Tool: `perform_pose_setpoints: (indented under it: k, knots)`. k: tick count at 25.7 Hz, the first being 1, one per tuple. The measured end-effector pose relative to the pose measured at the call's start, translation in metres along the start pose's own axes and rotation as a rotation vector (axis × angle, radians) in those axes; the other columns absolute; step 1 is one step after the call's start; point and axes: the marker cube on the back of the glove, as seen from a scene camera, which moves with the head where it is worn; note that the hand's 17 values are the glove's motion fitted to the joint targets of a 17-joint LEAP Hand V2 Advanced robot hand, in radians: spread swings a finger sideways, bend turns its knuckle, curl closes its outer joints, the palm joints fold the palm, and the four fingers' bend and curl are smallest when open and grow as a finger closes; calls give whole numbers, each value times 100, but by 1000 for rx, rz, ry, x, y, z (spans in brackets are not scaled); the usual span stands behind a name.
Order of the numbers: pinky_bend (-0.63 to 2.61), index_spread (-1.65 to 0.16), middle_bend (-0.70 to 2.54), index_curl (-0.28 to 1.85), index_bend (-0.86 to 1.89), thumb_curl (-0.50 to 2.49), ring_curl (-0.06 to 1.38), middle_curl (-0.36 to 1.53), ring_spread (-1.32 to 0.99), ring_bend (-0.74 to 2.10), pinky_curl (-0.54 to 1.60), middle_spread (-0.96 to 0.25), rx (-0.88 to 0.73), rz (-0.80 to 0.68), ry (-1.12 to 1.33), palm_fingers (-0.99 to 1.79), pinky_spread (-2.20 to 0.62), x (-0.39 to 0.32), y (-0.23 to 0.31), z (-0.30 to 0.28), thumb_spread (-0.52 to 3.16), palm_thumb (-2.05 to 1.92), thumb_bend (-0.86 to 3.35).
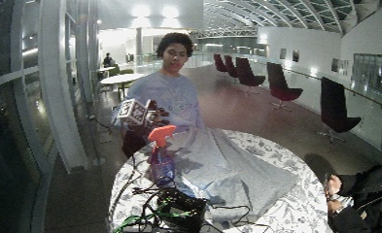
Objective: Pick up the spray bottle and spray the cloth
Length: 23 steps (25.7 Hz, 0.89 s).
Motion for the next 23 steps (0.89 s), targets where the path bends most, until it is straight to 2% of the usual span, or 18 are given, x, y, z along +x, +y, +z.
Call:
perform_pose_setpoints:
  k: [4,11,18,23]
  knots:
    - [30,-39,24,26,13,26,26,32,5,37,31,1,77,56,-116,50,23,21,5,-25,112,54,-2]
    - [31,-39,24,26,12,26,28,33,4,39,33,0,181,162,-83,52,23,55,-7,-45,110,55,-2]
    - [30,-39,25,25,13,27,28,35,3,38,33,-1,317,255,4,53,23,101,-58,-74,108,57,-2]
    - [30,-38,25,25,12,28,29,35,2,38,34,-1,378,263,0,53,23,132,-97,-80,104,59,-2]
